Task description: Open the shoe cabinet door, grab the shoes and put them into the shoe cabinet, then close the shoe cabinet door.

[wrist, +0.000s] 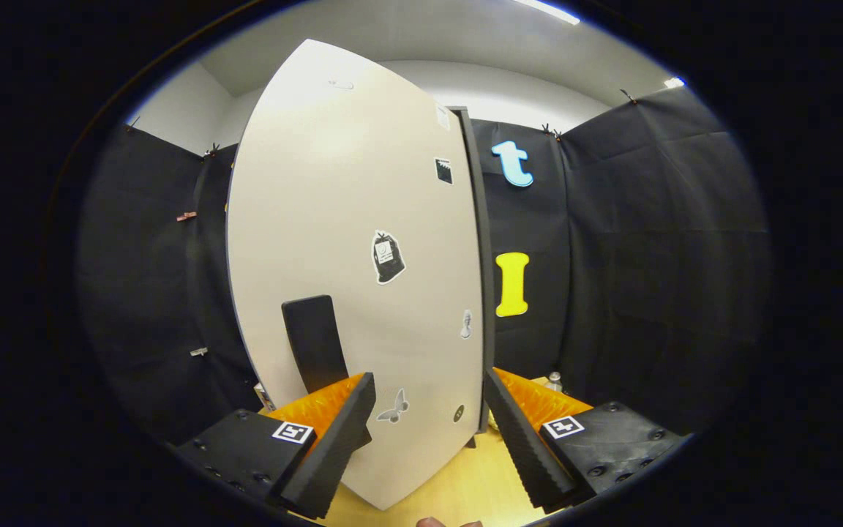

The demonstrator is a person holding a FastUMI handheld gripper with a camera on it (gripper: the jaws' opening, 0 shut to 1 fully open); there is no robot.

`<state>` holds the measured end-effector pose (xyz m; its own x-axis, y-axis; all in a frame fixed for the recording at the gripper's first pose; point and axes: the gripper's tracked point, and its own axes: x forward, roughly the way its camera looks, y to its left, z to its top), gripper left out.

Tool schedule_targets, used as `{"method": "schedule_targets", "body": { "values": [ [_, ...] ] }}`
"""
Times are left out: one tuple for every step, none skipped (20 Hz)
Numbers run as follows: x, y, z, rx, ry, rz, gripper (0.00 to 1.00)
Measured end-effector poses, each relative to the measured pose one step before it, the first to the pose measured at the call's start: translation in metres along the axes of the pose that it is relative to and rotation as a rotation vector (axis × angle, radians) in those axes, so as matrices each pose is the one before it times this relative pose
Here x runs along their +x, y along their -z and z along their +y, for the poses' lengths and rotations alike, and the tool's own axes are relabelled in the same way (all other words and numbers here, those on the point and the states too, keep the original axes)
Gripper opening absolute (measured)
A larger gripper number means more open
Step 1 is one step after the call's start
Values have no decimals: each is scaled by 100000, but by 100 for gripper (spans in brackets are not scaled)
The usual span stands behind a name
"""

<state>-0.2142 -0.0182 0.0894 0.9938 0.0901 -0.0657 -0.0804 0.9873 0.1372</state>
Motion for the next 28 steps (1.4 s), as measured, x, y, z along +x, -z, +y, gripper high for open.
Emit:
{"method": "schedule_targets", "body": {
  "values": [
    [639, 344, 1100, 631, -1675, 575, 98],
    [832, 443, 1197, -69, -1795, 746, 98],
    [667, 525, 1278, -686, -2030, 1432, 98],
    [849, 529, 1150, -600, -1212, 1421, 98],
    [737, 552, 928, -191, -813, 1635, 98],
    [500, 125, 776, 66, -688, 705, 98],
    [575, -92, 753, 76, -363, -35, 98],
    [326, -177, 434, -16, -189, -267, 98],
    [335, -264, 123, -75, 41, -887, 98],
    [127, -358, 41, -250, 269, -915, 98],
    [73, -255, -154, -604, 581, -938, 98],
    [115, -383, -434, -947, 1284, -1117, 98],
    [31, -187, -480, -818, 1168, -1072, 98],
    [91, -279, -356, -811, 663, -1375, 98],
    [68, -139, -460, -1265, 1203, -1037, 98],
    [-1, 45, -461, -1044, 1088, -268, 98],
    [-34, 148, -235, -349, 470, 305, 98],
    [-116, 93, -228, 557, 349, 142, 98],
    [103, 93, -120, 811, 22, 419, 98],
    [20, 225, -96, 633, 171, 738, 98],
    [50, 179, -260, 641, 54, 512, 98],
    [-12, 149, -89, 113, 200, 81, 98],
    [-17, 144, -123, -99, 385, 170, 98],
    [61, 135, -81, 6, 161, 405, 98],
    [150, 40, -81, 192, 31, 208, 98],
    [-31, 88, -83, 164, 105, 260, 98],
    [124, 51, -142, -2, 248, -16, 98],
    [17, -38, -91, -55, 90, 4, 98]
  ]
}}
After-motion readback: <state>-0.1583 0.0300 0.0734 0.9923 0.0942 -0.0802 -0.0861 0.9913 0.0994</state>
